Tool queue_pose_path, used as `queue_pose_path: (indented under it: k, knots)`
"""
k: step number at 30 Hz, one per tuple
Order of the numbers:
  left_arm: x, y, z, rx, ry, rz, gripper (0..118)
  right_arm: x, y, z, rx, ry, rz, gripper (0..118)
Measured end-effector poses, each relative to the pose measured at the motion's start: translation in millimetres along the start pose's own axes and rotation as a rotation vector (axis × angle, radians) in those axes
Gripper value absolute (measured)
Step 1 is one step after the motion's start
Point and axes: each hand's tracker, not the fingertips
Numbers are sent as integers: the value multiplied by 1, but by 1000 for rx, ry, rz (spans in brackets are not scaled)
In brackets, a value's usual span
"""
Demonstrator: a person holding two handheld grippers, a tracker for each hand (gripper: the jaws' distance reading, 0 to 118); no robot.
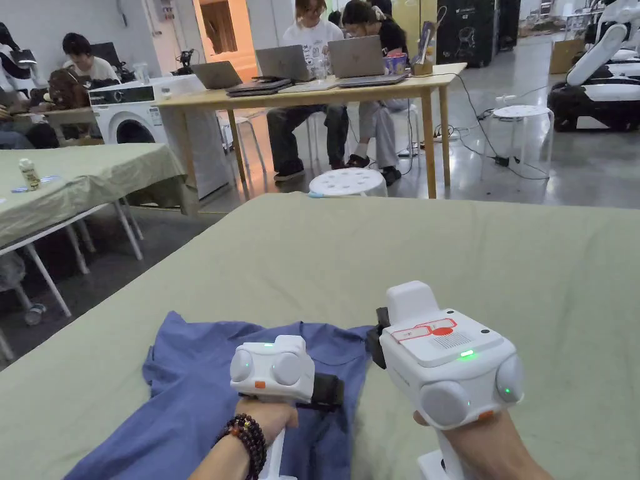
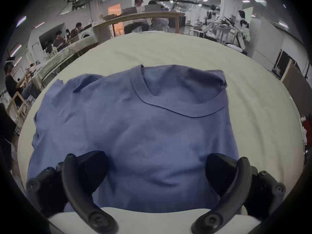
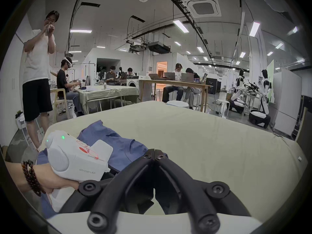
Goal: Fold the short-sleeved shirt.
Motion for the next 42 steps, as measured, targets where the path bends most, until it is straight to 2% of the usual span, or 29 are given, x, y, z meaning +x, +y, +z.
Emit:
queue_pose_path:
  k: [2,3,6,7,8,9,11,16,19,23,27,31,37,39,42]
  knots:
    - [-1,2,6,-1,4,4,107,1,0,0,-5,-8,-1,0]
    - [-1,3,10,1,2,7,96,2,-1,-1,-5,-11,-6,0]
    - [-2,4,24,58,4,0,43,4,0,4,-6,-10,-22,0]
    - [-5,4,26,59,15,2,15,4,0,5,-6,-13,-30,0]
    - [-6,4,27,61,30,10,5,4,1,6,-6,-12,-31,0]
    - [-9,3,30,73,52,30,5,4,1,8,-6,-14,-32,0]
    - [-14,0,37,126,4,87,5,4,2,12,-1,-15,-23,1]
    - [-13,8,70,253,21,49,4,11,8,34,13,-20,-19,1]
    - [-5,29,104,338,-56,70,4,24,9,54,34,-40,-40,1]
    - [47,58,140,416,-98,-89,4,55,2,87,47,-140,-46,1]
    - [134,85,170,480,-267,-134,4,108,-7,140,34,-301,-61,1]
    - [254,94,193,500,-466,-211,4,184,-25,203,8,-476,-105,1]
    - [440,56,216,435,-735,-390,4,280,-60,309,-27,-745,-192,1]
    - [489,34,214,394,-772,-444,4,306,-74,342,-36,-816,-225,1]
    - [547,-4,196,336,-740,-552,4,327,-89,379,-61,-886,-234,1]
